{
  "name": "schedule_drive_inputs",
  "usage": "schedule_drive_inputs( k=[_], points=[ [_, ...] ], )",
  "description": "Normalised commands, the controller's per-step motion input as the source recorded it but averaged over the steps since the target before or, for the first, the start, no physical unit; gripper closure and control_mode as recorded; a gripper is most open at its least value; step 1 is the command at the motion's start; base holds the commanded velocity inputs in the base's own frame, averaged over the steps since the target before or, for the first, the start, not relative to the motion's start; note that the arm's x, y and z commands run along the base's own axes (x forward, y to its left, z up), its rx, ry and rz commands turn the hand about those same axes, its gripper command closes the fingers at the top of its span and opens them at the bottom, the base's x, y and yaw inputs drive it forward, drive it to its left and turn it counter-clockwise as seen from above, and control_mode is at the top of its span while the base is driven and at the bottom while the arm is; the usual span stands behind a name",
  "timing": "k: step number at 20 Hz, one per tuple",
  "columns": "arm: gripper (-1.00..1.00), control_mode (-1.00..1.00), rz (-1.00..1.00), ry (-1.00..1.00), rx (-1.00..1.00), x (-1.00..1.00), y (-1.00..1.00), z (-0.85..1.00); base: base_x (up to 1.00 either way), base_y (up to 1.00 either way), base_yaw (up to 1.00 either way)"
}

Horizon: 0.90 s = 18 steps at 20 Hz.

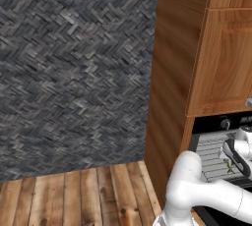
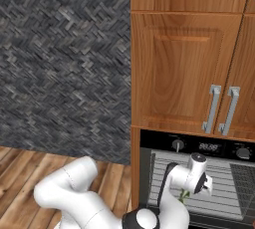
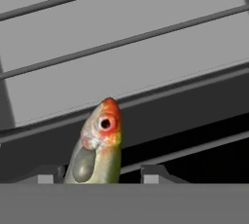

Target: Take the fish from the oven and place it on the plate on the counter.

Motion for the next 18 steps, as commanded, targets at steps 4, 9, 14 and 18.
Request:
schedule_drive_inputs(
  k=[4,9,14,18],
  points=[
    [1.0,-1.0,0.0,-0.05,-0.11,-0.5,0.0,-0.31,0.0,0.0,0.0],
    [1.0,-1.0,0.0,-0.17,-0.17,-0.6,0.0,-0.1,0.0,0.0,0.0],
    [1.0,-1.0,0.0,-0.03,-0.17,-0.4,0.03,-0.2,0.0,0.0,0.0],
    [1.0,-1.0,0.0,-0.09,-0.03,-0.27,0.0,-0.06,0.0,0.0,0.0]
  ],
)
